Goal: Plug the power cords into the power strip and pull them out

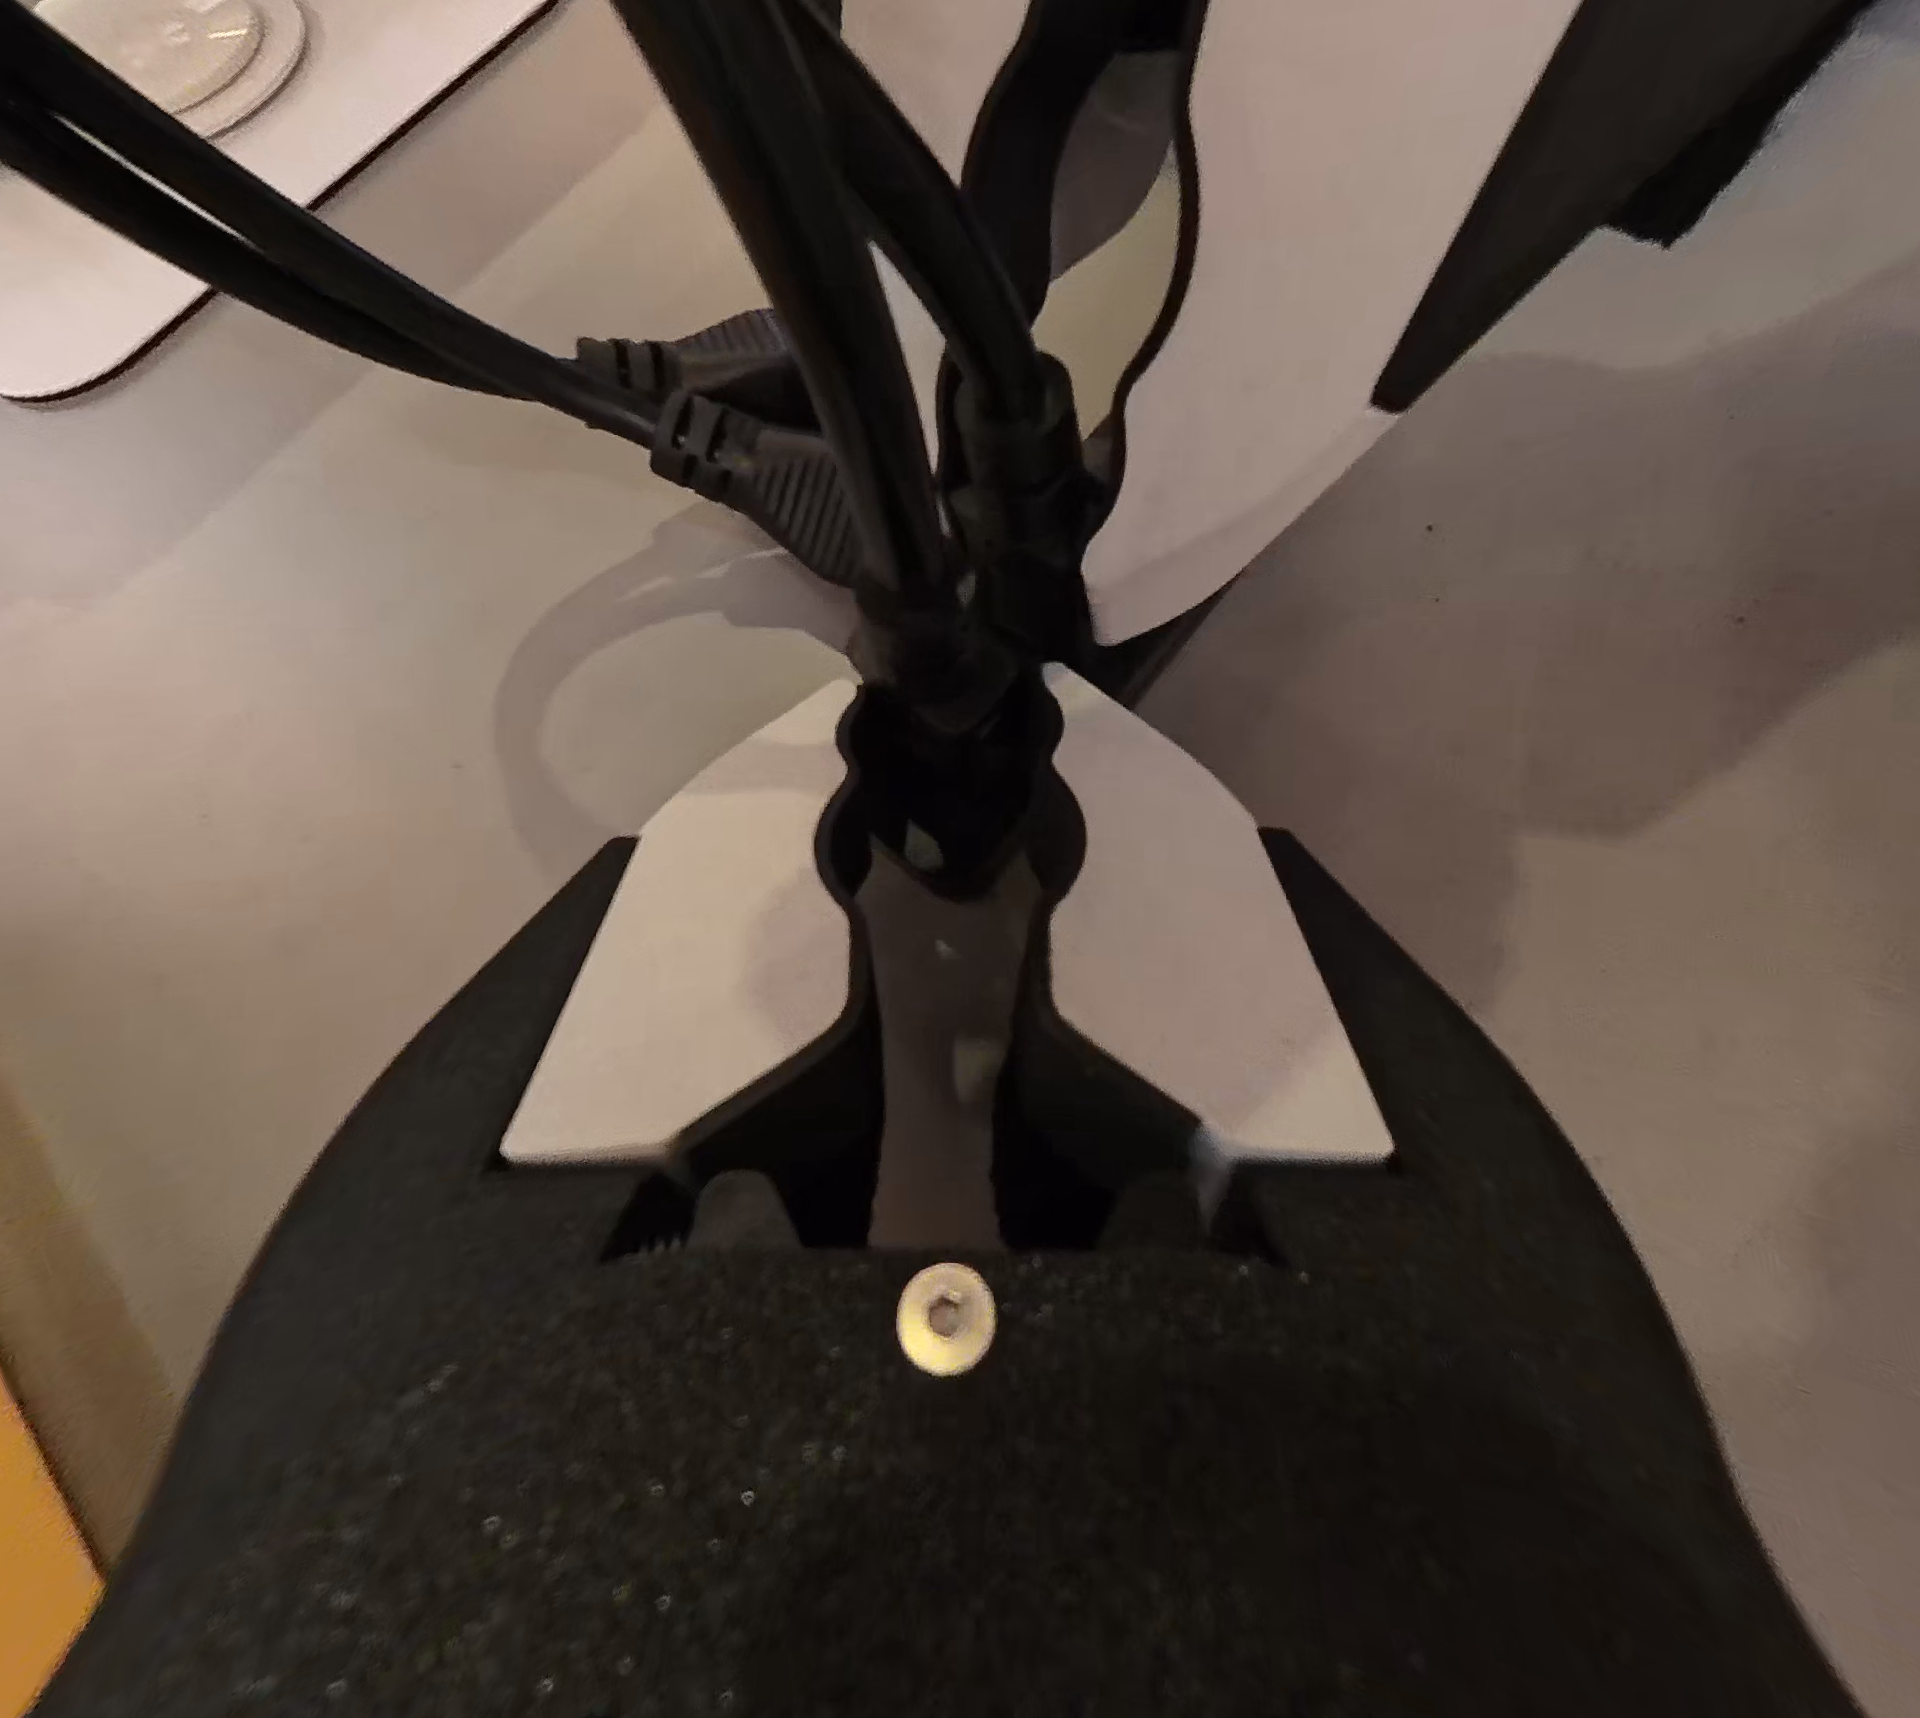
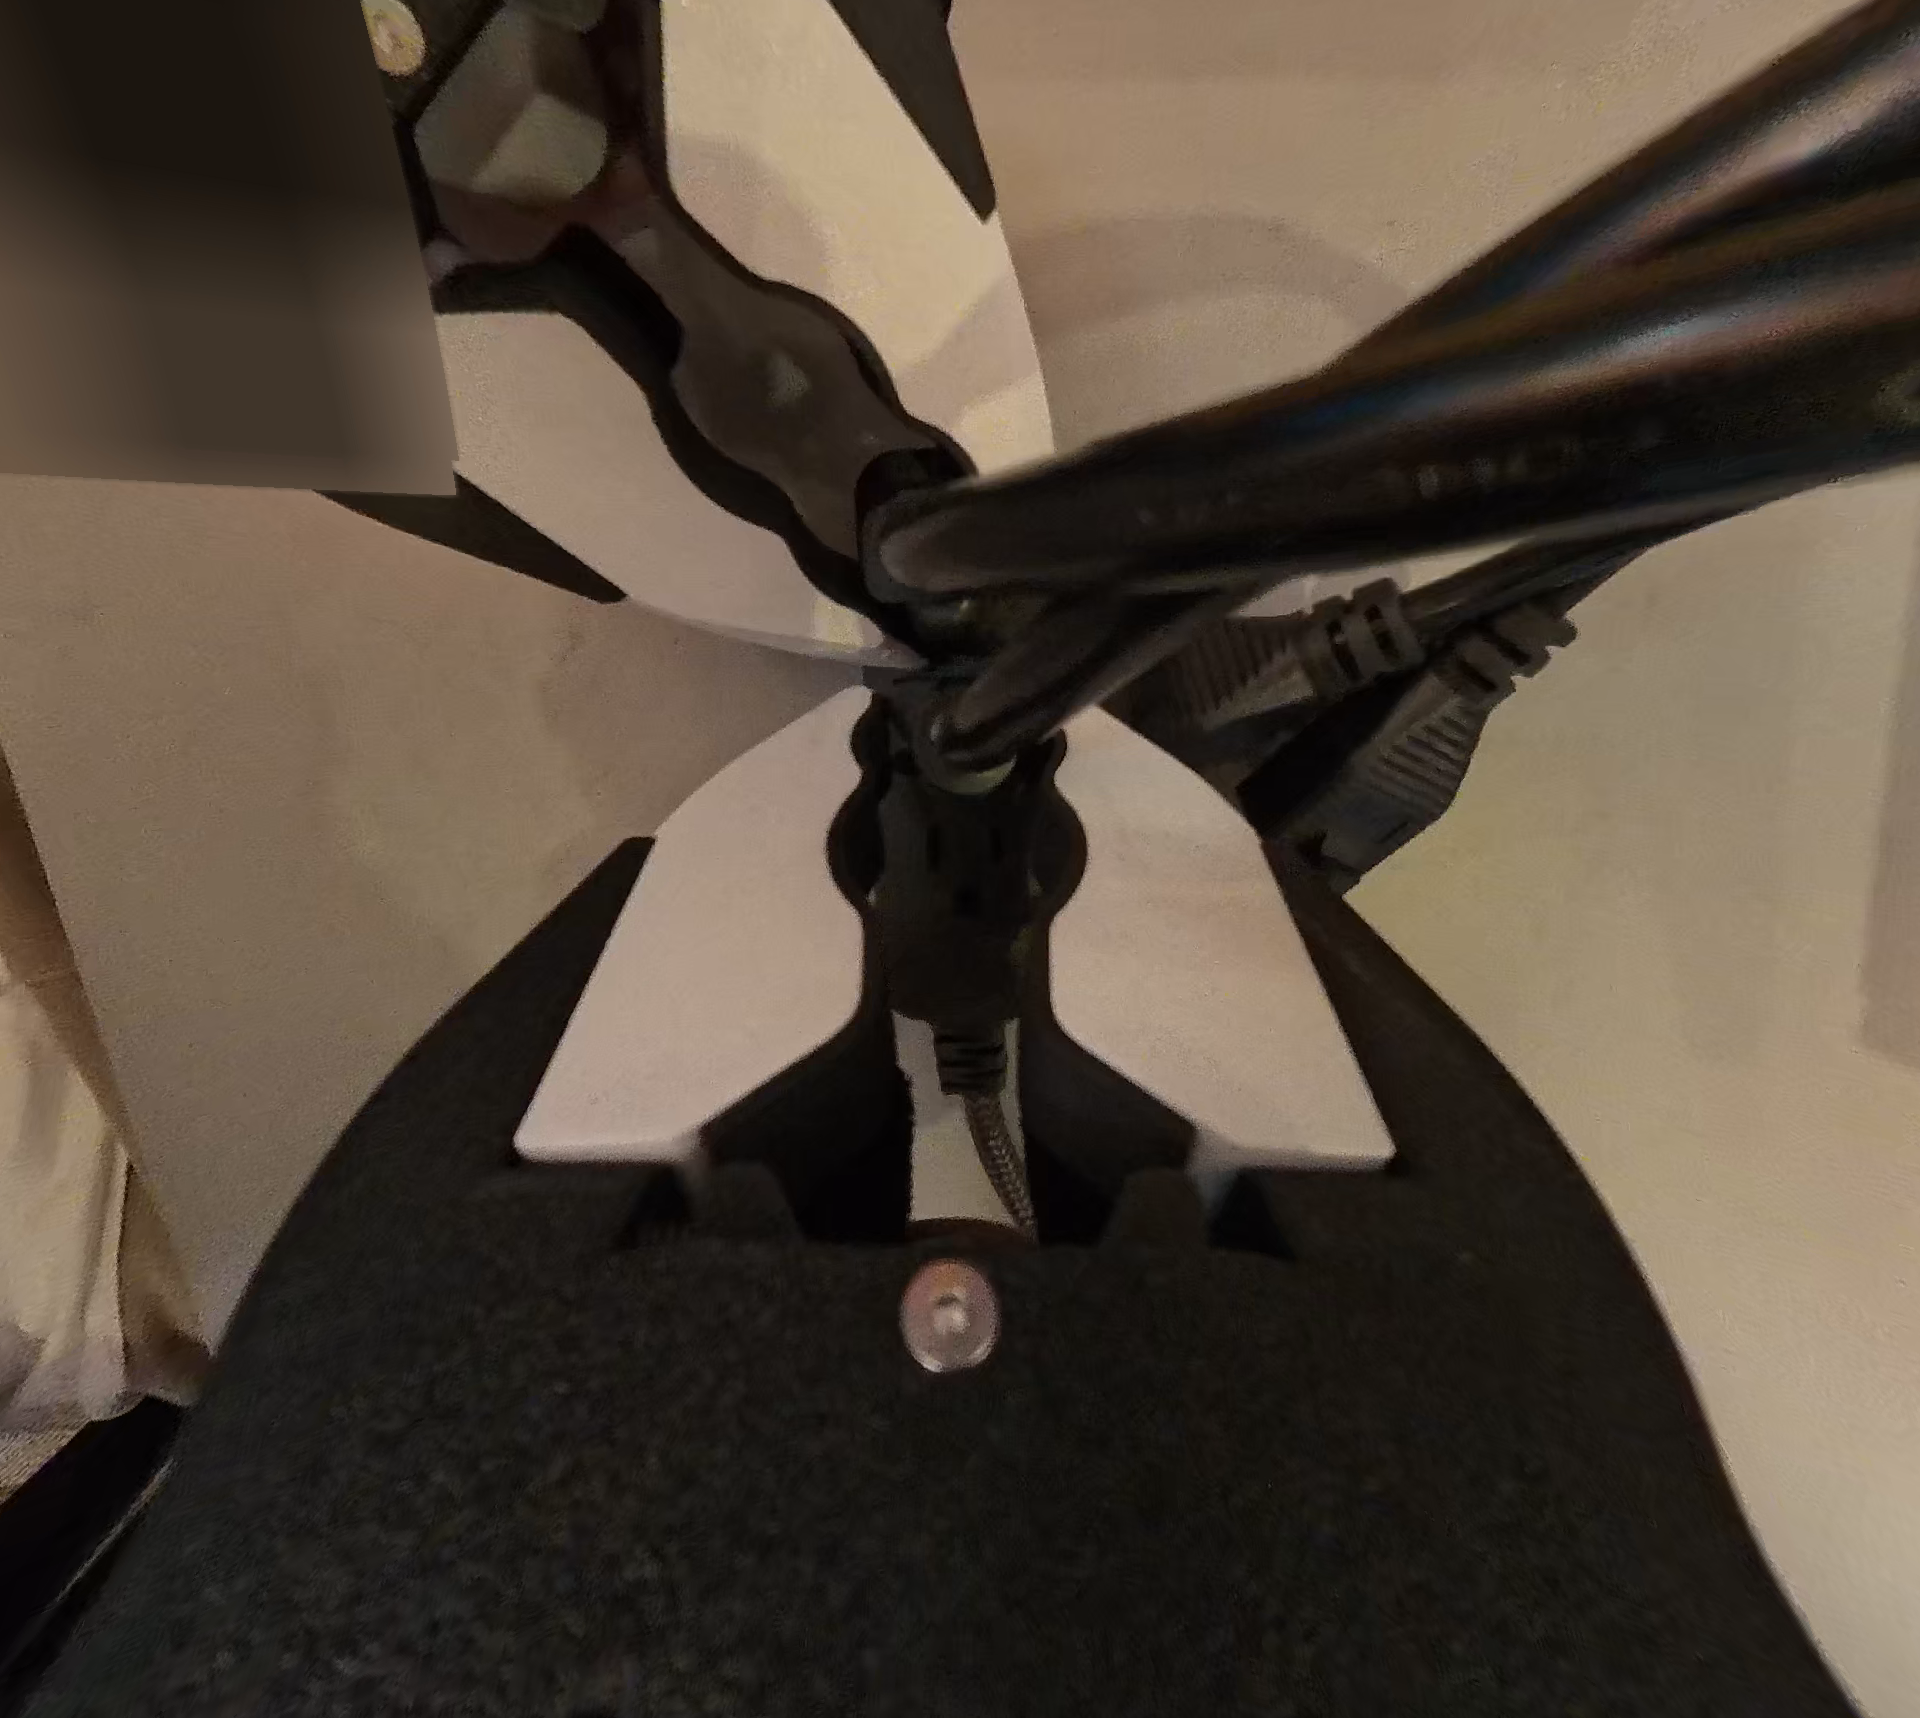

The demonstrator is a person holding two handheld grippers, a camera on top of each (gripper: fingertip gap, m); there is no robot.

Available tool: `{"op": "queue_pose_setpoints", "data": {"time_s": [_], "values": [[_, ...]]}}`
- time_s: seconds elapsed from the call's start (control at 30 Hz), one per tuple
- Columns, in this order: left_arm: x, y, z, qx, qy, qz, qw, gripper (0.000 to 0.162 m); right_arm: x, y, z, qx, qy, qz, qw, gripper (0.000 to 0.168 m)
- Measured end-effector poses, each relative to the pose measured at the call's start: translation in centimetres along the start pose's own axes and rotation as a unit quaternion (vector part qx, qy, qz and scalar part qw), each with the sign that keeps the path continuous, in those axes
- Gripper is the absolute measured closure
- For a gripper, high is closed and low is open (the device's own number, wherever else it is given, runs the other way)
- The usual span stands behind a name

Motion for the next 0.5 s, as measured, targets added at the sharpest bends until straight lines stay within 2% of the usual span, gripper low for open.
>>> {"op": "queue_pose_setpoints", "data": {"time_s": [0.17,0.33,0.5], "values": [[-0.5,-0.3,0.7,-0.01,0.007,0.005,1.0,0.134,0.6,0.5,-0.4,-0.002,0.006,-0.037,0.999,0.144],[-0.5,-0.4,0.6,0.006,0.004,0.01,1.0,0.135,0.6,-1.0,-0.6,0.009,0.025,-0.095,0.995,0.145],[-0.5,-0.4,0.4,0.006,0.002,0.008,1.0,0.135,0.4,-1.4,-0.5,0.003,0.025,-0.101,0.995,0.146]]}}
Point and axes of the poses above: each gripper's, where its closed fingertips meet, x back along the fingers, y out of its underside, z = x × y across the jaws, the point moved 10 cm from there along x, back along the fingers, and after that the axes turned 7 degrees about z, right-handed, at the moved point
